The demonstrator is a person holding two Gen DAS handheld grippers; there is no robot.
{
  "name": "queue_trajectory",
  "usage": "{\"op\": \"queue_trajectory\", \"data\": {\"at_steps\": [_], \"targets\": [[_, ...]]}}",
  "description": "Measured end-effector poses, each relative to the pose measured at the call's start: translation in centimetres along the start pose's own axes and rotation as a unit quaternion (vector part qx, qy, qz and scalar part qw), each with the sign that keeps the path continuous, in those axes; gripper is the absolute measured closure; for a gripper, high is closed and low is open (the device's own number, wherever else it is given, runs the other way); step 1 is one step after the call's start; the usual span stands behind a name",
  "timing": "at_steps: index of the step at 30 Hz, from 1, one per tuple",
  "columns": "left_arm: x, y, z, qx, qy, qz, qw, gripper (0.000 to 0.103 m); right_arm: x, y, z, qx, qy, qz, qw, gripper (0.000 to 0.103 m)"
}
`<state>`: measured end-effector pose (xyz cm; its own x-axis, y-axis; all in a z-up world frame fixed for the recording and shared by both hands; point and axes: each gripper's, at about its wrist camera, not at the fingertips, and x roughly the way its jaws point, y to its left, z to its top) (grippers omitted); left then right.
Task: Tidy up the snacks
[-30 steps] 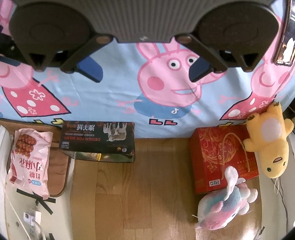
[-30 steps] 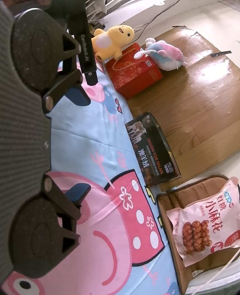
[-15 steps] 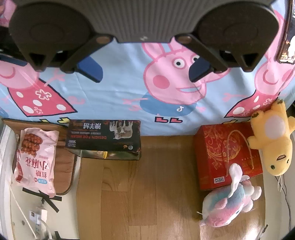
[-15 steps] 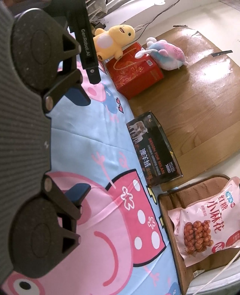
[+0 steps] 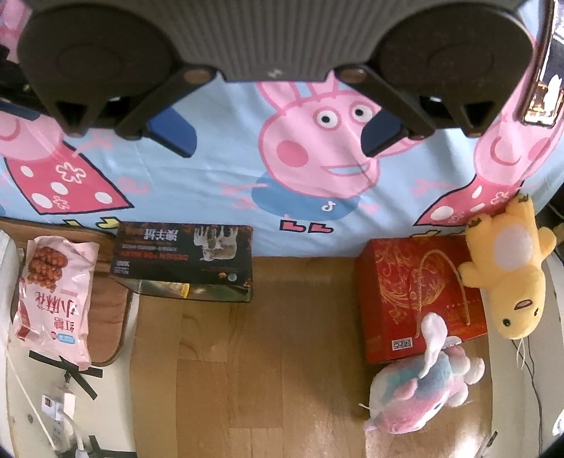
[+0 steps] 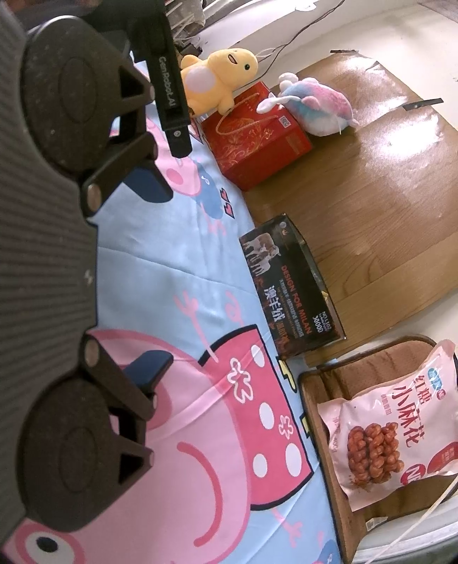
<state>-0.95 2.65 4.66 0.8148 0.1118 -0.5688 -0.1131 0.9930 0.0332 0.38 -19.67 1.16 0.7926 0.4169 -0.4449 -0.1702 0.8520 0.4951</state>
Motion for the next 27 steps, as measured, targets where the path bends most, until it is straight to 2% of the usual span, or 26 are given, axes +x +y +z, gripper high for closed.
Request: {"op": "queue_trajectory", "data": {"at_steps": [7,12,17,27], "targets": [[0.1,-0.3,0.0,0.006,-0.002,0.007,1.0,0.0,-0.3,0.4,0.1,-0.011,-0.008,-0.002,1.0,0.01],[-0.4,-0.7,0.1,0.019,-0.022,0.025,0.9993,0.0,-0.2,0.3,0.1,-0.007,-0.005,-0.004,1.0,0.01],[-0.7,-1.0,0.2,0.026,-0.032,0.026,0.9988,0.0,-0.1,0.3,0.1,-0.006,-0.005,-0.004,1.0,0.01],[-0.5,-1.9,0.1,0.051,-0.033,0.047,0.997,0.0,-0.1,0.0,0.0,-0.001,-0.004,-0.006,1.0,0.01]]}}
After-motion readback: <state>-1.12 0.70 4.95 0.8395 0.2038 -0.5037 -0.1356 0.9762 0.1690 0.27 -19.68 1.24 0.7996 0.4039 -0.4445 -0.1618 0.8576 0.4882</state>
